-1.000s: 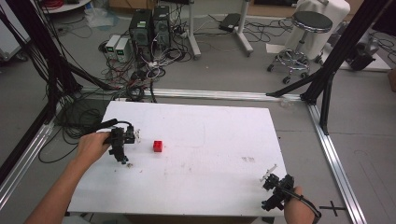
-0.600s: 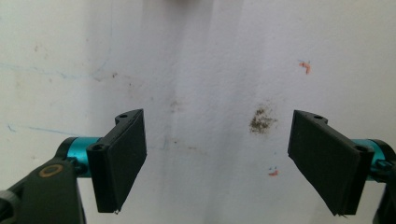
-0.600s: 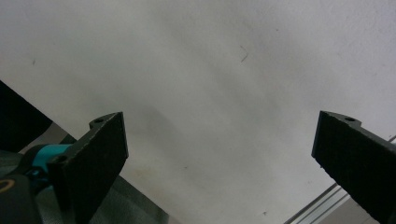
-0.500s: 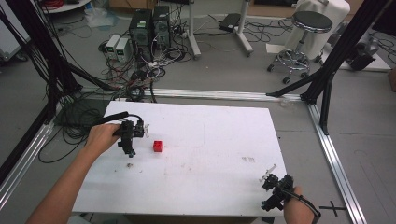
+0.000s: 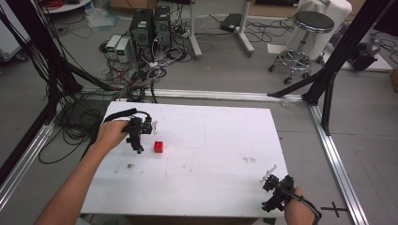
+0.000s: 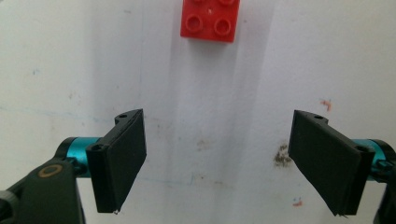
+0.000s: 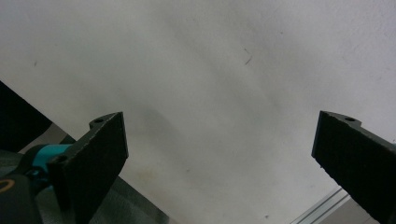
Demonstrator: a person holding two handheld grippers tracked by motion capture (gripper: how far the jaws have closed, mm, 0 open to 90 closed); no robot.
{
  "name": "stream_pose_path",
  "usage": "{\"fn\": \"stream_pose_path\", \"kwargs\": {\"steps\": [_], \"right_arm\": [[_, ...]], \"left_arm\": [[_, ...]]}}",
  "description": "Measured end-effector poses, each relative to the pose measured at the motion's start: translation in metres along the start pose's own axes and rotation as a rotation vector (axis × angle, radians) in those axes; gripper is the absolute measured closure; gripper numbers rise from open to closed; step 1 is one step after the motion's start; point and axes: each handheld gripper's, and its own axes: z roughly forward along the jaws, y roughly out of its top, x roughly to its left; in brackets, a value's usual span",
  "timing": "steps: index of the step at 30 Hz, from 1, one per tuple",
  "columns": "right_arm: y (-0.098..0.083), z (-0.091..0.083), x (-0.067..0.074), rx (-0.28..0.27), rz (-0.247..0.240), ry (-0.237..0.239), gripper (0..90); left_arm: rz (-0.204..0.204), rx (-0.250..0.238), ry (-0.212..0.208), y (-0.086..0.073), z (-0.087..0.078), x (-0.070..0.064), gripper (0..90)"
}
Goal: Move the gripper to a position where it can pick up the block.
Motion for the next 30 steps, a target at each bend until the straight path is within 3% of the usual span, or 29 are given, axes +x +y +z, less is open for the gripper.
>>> {"fn": "stream_pose_path", "kwargs": {"steps": [20,30], "right_arm": [[-0.001,0.0,0.001,-0.006,0.005,0.005,2.8],[0.001,0.0,0.001,-0.007,-0.003,0.008,2.8]], "left_arm": [[0.101,-0.018,-0.035,0.034,0.016,0.008,19.6],[0.122,-0.018,-0.06,0.043,0.029,0.008,19.6]]}}
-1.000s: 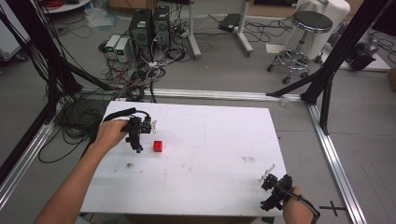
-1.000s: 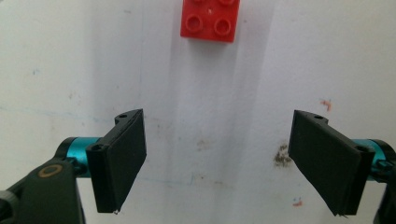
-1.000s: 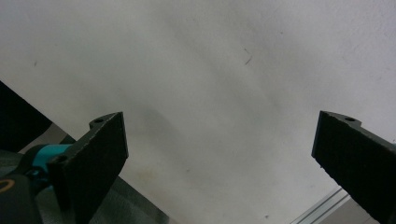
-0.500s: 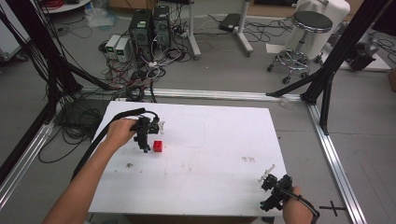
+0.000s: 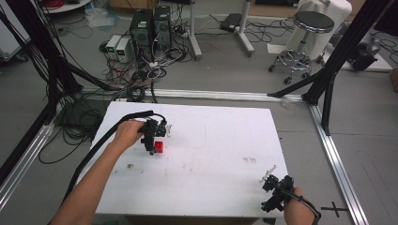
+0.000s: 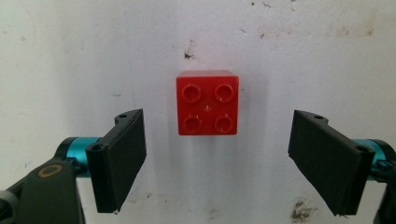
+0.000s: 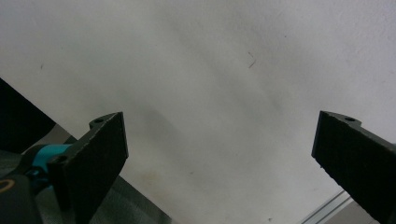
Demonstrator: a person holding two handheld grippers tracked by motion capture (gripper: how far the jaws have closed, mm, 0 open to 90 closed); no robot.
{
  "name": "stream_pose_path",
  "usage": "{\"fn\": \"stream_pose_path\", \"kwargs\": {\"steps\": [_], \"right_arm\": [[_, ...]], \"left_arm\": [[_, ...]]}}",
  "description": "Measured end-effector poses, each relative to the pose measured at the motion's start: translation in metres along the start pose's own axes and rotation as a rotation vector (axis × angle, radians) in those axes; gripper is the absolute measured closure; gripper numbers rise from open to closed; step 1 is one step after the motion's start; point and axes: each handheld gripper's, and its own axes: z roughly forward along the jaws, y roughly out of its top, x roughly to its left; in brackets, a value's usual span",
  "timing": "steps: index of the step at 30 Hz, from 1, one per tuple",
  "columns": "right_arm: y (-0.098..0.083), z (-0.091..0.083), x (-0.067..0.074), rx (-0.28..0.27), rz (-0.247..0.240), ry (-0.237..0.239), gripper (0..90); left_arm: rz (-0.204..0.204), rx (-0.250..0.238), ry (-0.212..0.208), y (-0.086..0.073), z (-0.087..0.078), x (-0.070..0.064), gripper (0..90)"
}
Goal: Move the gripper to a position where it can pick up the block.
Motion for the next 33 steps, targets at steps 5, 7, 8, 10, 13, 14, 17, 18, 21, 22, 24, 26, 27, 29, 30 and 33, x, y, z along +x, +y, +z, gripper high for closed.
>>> {"fn": "stream_pose_path", "kwargs": {"steps": [5,7,8,10,13,14,17,18,21,22,24,26,27,29,30,33], "right_arm": [[0.001,0.001,0.001,0.003,0.0,0.001,2.8],[0.002,0.001,0.001,0.005,-0.005,0.002,2.8],[0.002,0.001,0.002,0.005,-0.005,0.003,2.8],[0.003,0.001,0.002,0.004,-0.003,0.001,2.8],[0.003,0.001,0.002,0.004,-0.01,0.0,2.8],[0.002,0.002,0.003,0.0,-0.008,0.002,2.8],[0.001,0.002,0.001,-0.002,-0.007,0.002,2.8],[0.001,0.001,0.001,-0.002,-0.005,0.003,2.8],[0.001,0.001,0.002,-0.004,-0.007,0.001,2.8],[0.001,0.001,0.002,-0.004,-0.008,0.002,2.8],[0.001,0.001,0.002,0.0,-0.005,0.007,2.8],[0.0,0.001,0.002,0.0,-0.002,0.003,2.8],[0.0,0.001,0.001,0.0,-0.004,0.003,2.8],[-0.001,0.001,0.001,-0.001,-0.002,0.008,2.8],[-0.001,0.001,0.001,0.0,0.0,0.005,2.8],[-0.001,0.0,0.001,-0.006,0.0,0.005,2.8]], "left_arm": [[0.011,0.003,-0.007,0.003,0.006,0.001,19.6],[0.01,0.002,-0.01,0.004,0.008,0.001,19.6],[0.012,0.002,-0.011,0.004,0.009,0.002,19.6],[0.008,0.001,-0.012,0.005,0.011,0.002,19.6],[0.011,0.012,-0.014,0.006,0.014,0.003,18.8],[0.011,0.014,-0.016,0.006,0.015,0.003,18.7],[0.017,0.014,-0.019,0.008,0.017,0.003,18.6],[0.02,0.016,-0.023,0.009,0.018,0.003,18.6],[0.019,0.019,-0.022,0.009,0.021,0.002,18.6],[0.028,0.029,-0.026,0.009,0.022,0.003,18.6],[0.027,0.032,-0.024,0.009,0.023,0.003,18.7],[0.022,0.024,-0.022,0.009,0.022,0.004,18.6],[0.02,0.024,-0.024,0.009,0.022,0.004,18.7],[0.023,0.025,-0.02,0.008,0.021,0.004,18.6],[0.023,0.027,-0.02,0.008,0.021,0.005,18.6],[0.02,0.023,-0.015,0.007,0.02,0.004,18.6]]}}
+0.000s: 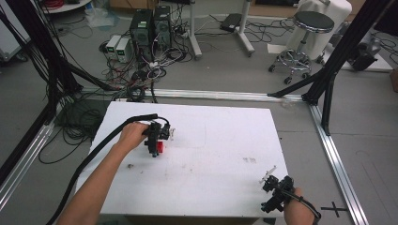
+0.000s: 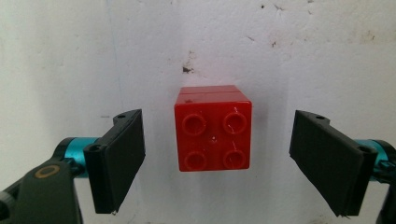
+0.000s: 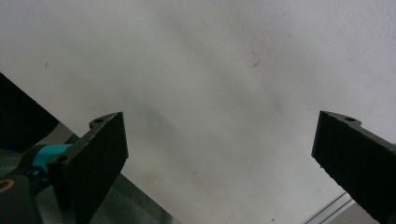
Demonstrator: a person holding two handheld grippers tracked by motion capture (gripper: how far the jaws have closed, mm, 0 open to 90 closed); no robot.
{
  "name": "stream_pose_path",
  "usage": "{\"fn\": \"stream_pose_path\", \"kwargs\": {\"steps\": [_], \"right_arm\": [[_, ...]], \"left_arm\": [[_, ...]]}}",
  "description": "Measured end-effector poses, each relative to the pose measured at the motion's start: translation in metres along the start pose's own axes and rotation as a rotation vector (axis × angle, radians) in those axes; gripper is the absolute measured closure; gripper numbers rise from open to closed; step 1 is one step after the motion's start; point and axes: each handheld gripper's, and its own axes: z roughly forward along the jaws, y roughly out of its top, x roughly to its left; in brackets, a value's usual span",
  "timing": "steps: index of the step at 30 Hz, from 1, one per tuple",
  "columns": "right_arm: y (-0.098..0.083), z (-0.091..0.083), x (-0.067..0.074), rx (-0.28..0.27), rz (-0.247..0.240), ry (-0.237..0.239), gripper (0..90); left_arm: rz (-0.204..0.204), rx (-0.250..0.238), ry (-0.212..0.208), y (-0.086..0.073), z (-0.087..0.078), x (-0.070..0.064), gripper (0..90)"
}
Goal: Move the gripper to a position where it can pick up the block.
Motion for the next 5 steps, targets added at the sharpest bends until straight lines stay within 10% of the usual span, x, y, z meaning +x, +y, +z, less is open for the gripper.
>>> {"fn": "stream_pose_path", "kwargs": {"steps": [5], "right_arm": [[-0.0002,-0.0006,-0.0001,-0.001,0.004,-0.005,2.8]], "left_arm": [[0.001,-0.008,0.011,-0.0017,-0.0042,-0.0013,18.6]]}}
